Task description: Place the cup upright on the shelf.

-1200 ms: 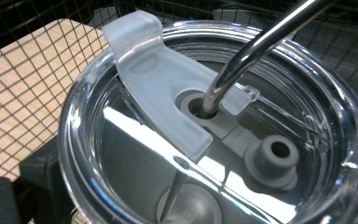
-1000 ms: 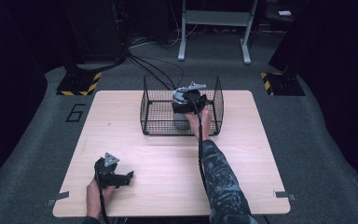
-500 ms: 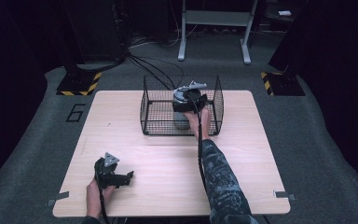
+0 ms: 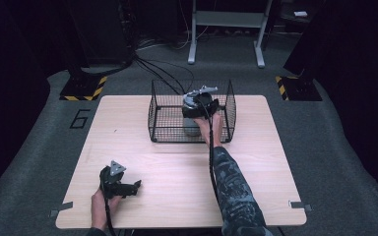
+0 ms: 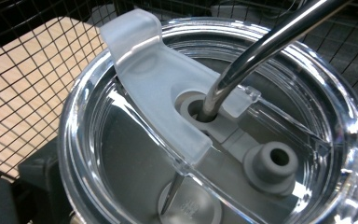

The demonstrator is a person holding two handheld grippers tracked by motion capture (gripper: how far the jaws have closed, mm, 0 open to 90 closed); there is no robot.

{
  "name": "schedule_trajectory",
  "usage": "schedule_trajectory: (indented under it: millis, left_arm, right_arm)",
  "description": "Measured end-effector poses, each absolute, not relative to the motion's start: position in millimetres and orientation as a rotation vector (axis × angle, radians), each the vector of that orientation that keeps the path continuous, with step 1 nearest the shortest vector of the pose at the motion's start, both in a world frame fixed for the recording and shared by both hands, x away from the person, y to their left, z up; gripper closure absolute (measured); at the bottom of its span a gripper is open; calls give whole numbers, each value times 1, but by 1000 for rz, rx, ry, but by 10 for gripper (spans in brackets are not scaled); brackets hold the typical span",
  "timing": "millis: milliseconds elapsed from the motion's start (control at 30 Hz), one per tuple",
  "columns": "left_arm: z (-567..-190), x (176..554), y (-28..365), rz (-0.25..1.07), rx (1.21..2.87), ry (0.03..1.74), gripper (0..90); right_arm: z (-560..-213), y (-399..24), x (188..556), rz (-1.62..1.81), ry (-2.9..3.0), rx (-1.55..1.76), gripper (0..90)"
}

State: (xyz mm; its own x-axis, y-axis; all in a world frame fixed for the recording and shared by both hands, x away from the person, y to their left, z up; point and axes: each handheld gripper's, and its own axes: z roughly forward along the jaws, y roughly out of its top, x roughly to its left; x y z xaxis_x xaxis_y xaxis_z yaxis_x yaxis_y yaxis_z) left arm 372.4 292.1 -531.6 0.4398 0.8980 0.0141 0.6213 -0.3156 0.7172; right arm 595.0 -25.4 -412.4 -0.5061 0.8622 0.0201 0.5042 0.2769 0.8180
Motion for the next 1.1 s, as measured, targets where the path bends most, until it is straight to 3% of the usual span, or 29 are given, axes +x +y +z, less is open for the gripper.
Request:
schedule_trajectory:
  millis: [700,1100]
  left_arm:
    - [-531,373,293,548,2062,1262,4]
    - [-532,373,292,550,2045,1269,4]
  right_arm:
    - [-377,-64,562,1233,2199,1210,0]
    - [-355,-89,498,1248,2243,1069,0]
